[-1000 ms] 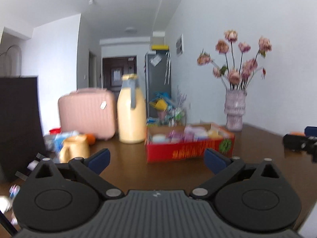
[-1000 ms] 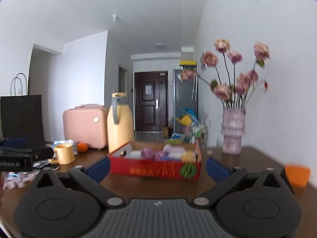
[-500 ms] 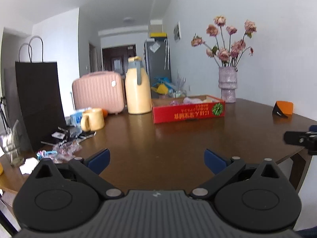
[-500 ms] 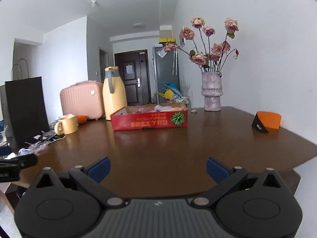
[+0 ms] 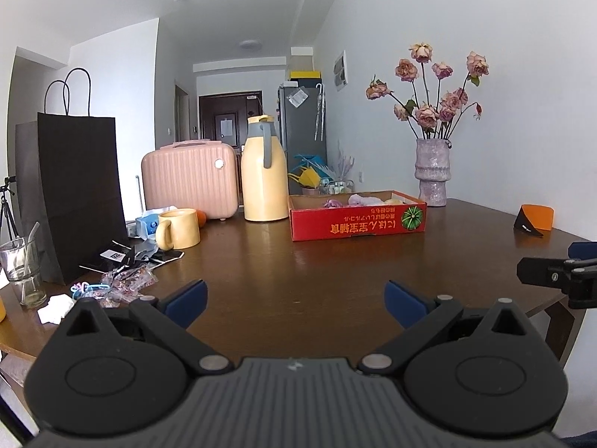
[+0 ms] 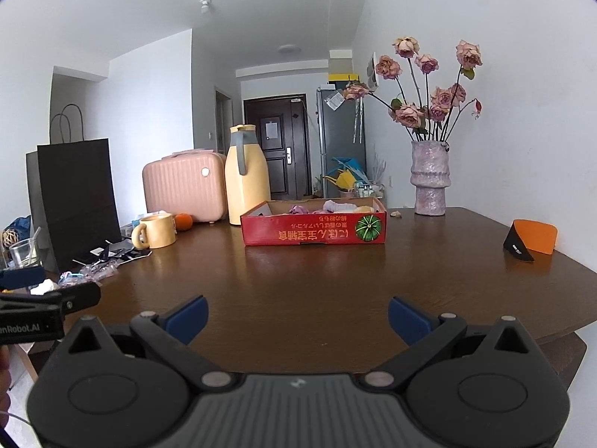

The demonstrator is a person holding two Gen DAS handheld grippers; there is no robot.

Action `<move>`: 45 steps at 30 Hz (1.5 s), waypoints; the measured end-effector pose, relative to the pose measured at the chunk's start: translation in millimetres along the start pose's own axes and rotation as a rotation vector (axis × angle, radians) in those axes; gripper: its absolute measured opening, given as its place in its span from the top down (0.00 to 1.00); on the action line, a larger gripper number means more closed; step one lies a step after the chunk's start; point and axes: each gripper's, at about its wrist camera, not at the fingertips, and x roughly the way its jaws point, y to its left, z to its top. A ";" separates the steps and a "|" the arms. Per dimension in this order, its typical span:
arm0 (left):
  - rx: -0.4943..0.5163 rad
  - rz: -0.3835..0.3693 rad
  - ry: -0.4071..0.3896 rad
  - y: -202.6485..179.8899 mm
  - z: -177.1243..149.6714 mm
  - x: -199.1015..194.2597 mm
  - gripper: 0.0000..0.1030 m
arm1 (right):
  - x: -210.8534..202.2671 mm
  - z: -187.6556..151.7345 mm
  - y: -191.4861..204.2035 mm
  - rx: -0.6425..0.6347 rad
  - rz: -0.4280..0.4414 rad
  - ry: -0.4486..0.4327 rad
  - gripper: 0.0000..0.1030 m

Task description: Organize soft objects

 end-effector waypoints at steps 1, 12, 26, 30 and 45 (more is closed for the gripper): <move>0.000 0.001 -0.002 0.1 0.3 -0.2 0.00 | -0.4 -0.4 0.6 -0.003 0.001 0.000 0.00; 0.005 -0.003 -0.007 -1.6 -0.5 -0.6 0.00 | -0.4 -0.2 1.1 0.000 0.006 -0.004 0.00; 0.009 -0.003 -0.010 -1.8 -0.4 -0.6 0.00 | -0.5 -1.0 1.0 0.010 0.013 -0.004 0.00; 0.009 -0.003 -0.011 -1.6 -0.4 -0.7 0.00 | -1.4 -1.6 0.9 0.014 0.019 -0.003 0.00; 0.011 -0.002 -0.014 -1.9 0.0 -1.4 0.00 | -0.5 -2.1 0.3 0.021 0.020 -0.005 0.00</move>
